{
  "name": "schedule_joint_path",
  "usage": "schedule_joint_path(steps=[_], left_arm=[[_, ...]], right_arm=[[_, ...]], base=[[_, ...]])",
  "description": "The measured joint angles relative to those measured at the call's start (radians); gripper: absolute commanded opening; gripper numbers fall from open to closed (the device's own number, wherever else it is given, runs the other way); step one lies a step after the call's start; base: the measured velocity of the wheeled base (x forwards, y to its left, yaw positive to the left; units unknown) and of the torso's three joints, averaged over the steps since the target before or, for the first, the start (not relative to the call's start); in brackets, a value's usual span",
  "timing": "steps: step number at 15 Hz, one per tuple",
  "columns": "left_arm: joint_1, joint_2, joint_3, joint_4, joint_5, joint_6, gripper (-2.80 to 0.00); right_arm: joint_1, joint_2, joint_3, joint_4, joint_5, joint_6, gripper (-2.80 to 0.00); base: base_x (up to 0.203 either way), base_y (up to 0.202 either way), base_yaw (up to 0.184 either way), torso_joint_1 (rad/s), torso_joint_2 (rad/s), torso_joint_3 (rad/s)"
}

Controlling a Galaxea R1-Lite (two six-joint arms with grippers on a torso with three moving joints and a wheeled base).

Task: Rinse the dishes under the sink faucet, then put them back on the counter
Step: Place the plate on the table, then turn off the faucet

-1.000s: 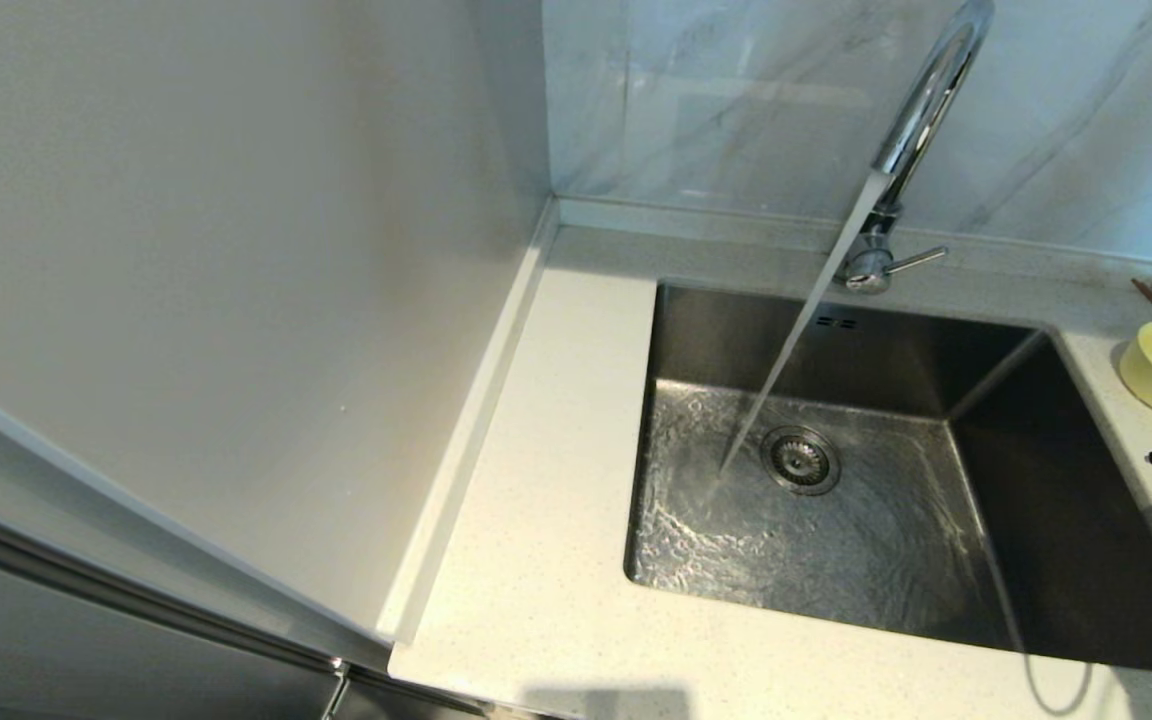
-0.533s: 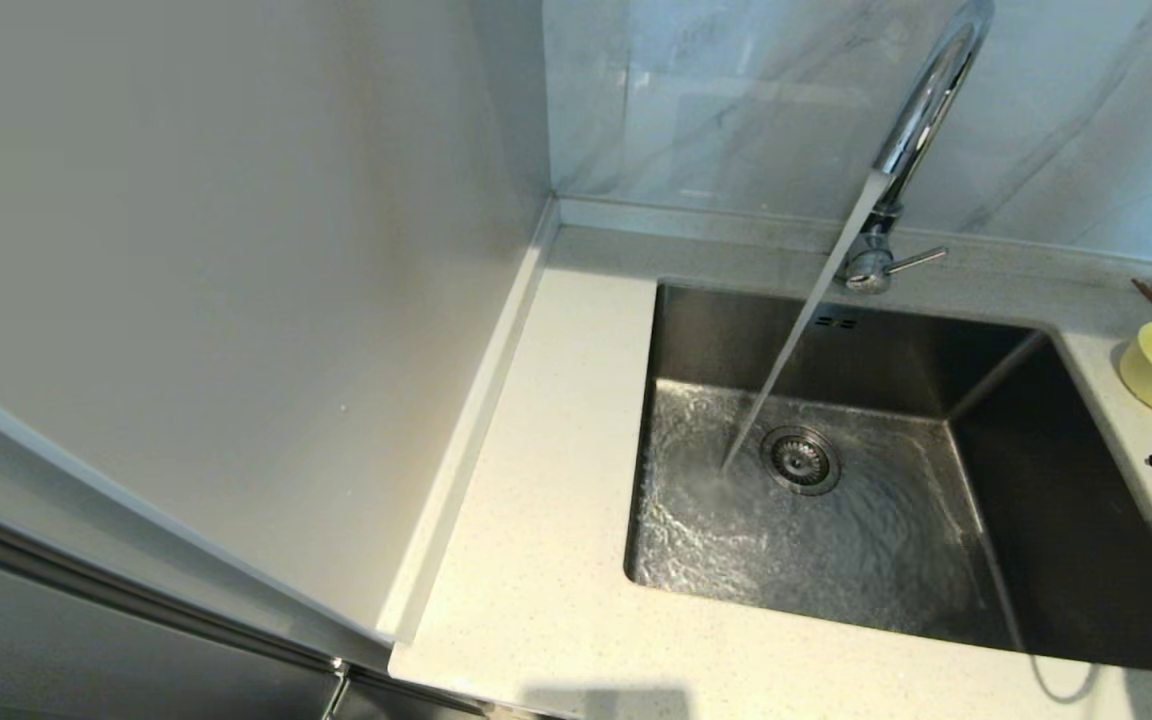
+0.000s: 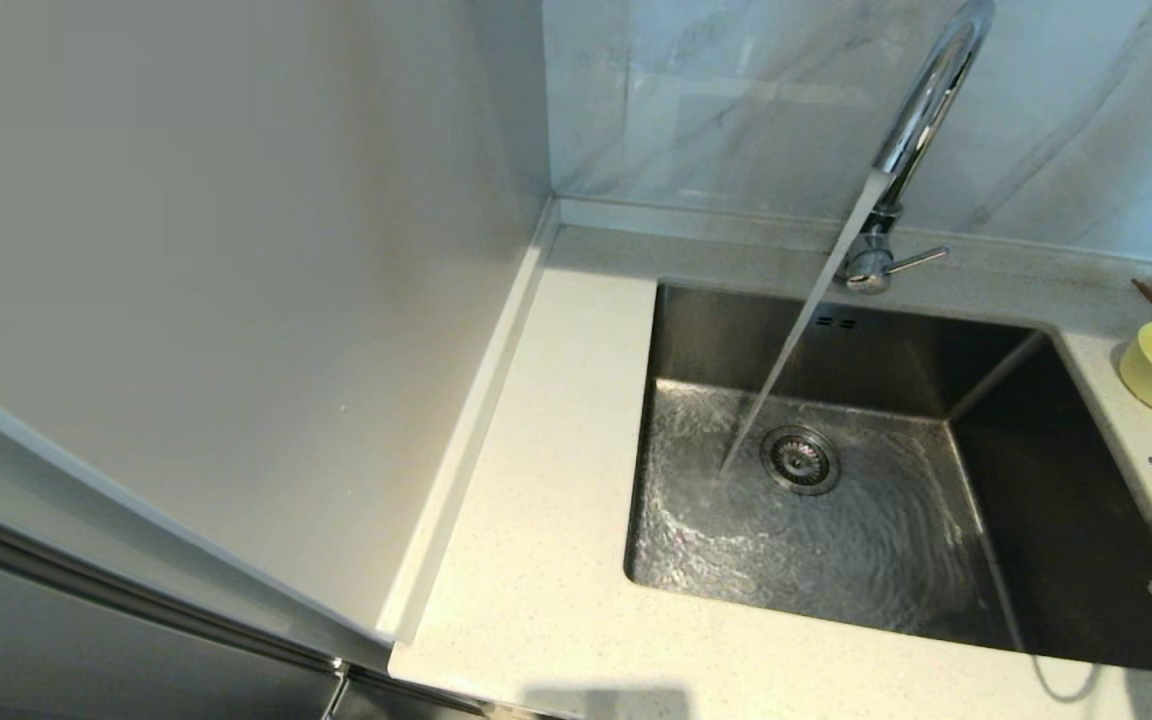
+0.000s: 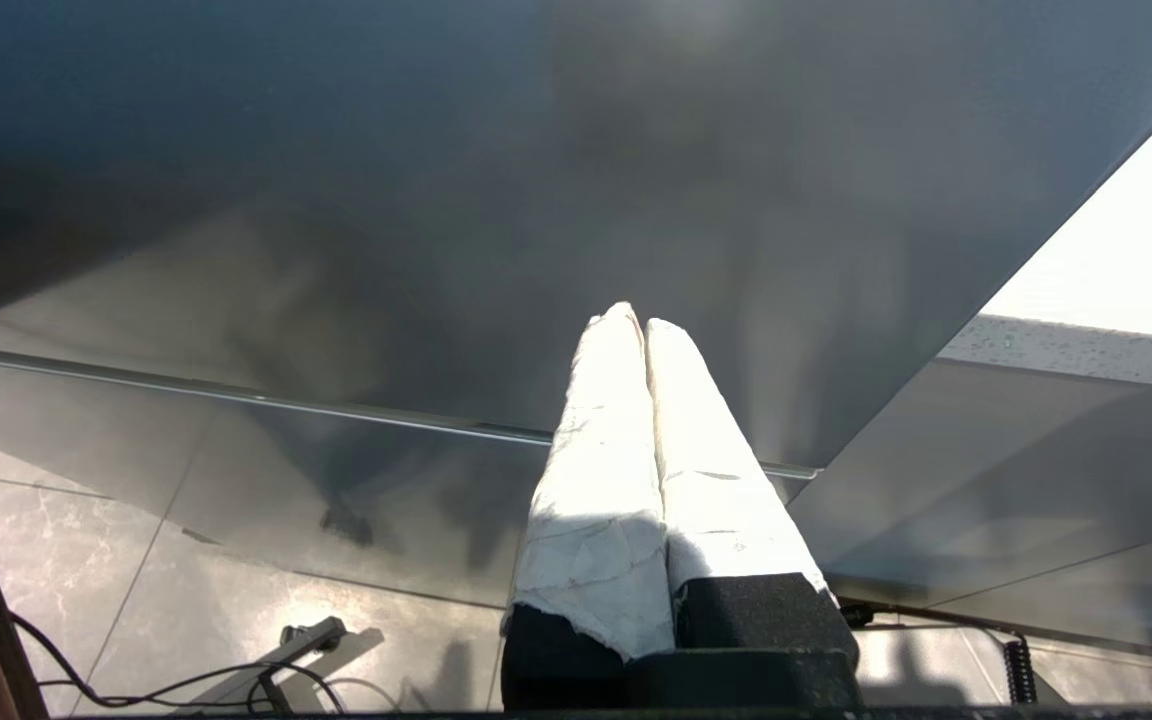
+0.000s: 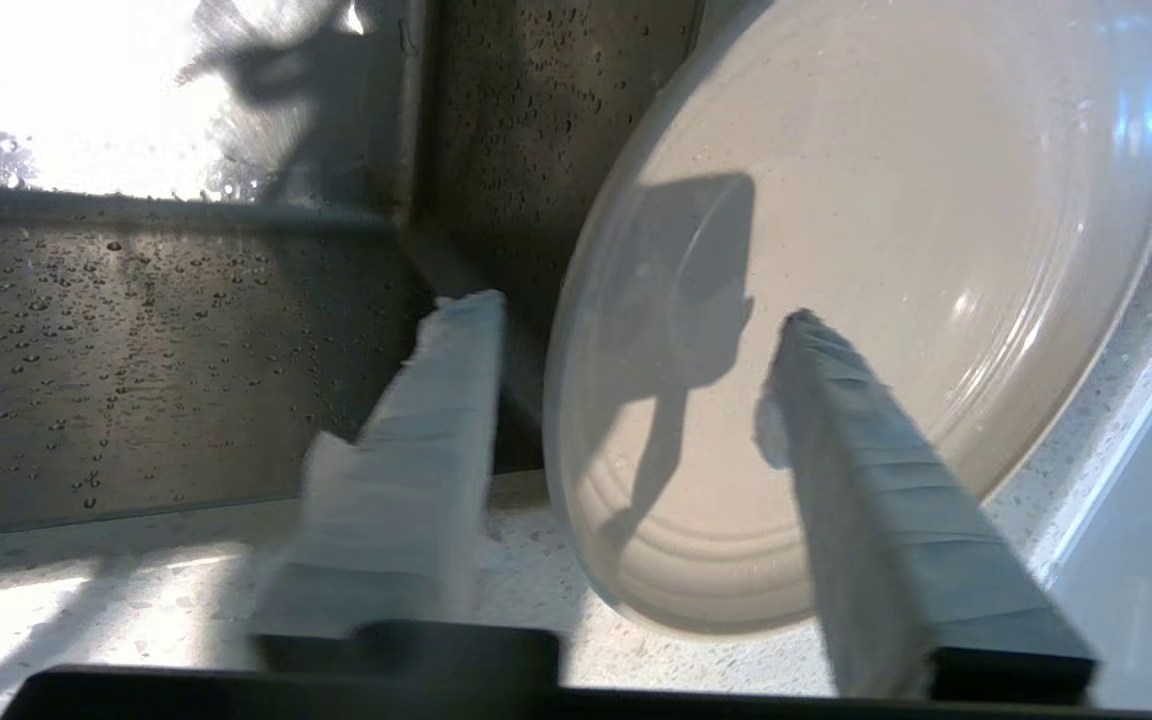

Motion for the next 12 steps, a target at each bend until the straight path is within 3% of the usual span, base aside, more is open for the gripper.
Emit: schedule_joint_path(steps=[4, 5, 6, 12], left_arm=[[0.000, 0.000, 0.000, 0.000, 0.000, 0.000, -2.80], [0.000, 0.000, 0.000, 0.000, 0.000, 0.000, -2.80], [0.000, 0.000, 0.000, 0.000, 0.000, 0.000, -2.80], [0.000, 0.000, 0.000, 0.000, 0.000, 0.000, -2.80]], right_arm=[[-0.001, -0.033, -0.008, -0.001, 0.005, 0.000, 0.00], [-0.001, -0.049, -0.015, 0.000, 0.016, 0.001, -2.47], [0.000, -0.067, -0.022, 0.000, 0.028, 0.000, -2.80], [0.049, -0.136, -0.173, 0.003, 0.051, -0.008, -2.80]], base=[[0.000, 0.000, 0.000, 0.000, 0.00, 0.000], [0.000, 0.000, 0.000, 0.000, 0.00, 0.000], [0.000, 0.000, 0.000, 0.000, 0.00, 0.000], [0.000, 0.000, 0.000, 0.000, 0.00, 0.000]])
